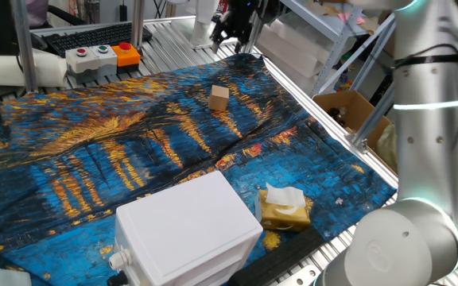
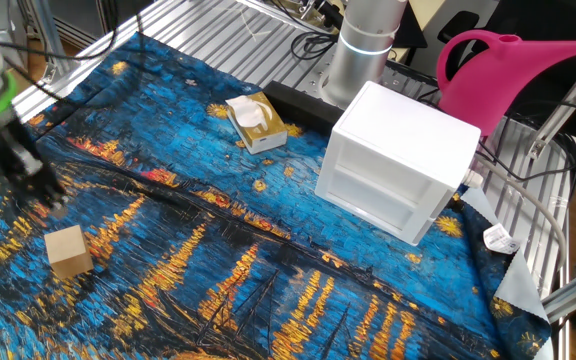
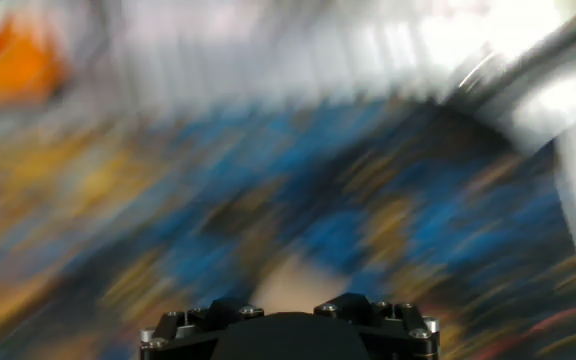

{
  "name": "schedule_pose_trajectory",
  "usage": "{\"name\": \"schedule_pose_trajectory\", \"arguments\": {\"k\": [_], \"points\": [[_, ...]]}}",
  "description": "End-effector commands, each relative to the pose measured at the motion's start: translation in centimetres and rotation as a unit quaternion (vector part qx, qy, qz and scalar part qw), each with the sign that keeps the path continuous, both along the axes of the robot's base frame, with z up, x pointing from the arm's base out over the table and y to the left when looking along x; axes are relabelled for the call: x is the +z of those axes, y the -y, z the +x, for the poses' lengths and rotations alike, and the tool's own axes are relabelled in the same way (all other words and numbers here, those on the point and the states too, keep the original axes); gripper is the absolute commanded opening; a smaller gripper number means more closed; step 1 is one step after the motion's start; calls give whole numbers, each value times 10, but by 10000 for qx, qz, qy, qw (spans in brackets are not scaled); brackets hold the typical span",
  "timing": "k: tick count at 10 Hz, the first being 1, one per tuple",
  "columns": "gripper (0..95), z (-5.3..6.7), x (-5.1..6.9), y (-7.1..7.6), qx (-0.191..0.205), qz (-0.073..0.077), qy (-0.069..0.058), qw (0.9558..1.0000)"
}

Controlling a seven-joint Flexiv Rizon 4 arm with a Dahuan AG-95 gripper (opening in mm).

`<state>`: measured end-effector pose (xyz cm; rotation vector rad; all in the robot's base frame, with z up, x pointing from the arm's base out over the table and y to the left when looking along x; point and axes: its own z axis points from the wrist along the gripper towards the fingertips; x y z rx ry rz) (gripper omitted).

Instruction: Pick up the small block on the left and move it to the right

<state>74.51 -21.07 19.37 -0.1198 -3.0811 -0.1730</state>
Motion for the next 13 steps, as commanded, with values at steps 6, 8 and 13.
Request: {"name": "schedule_pose_trajectory", "arguments": {"k": [6,8,13], "points": [[760,4,2,6,-66,-194,362,9991],[760,4,2,6,-46,-194,373,9991],[760,4,2,6,-43,-197,376,9991]]}}
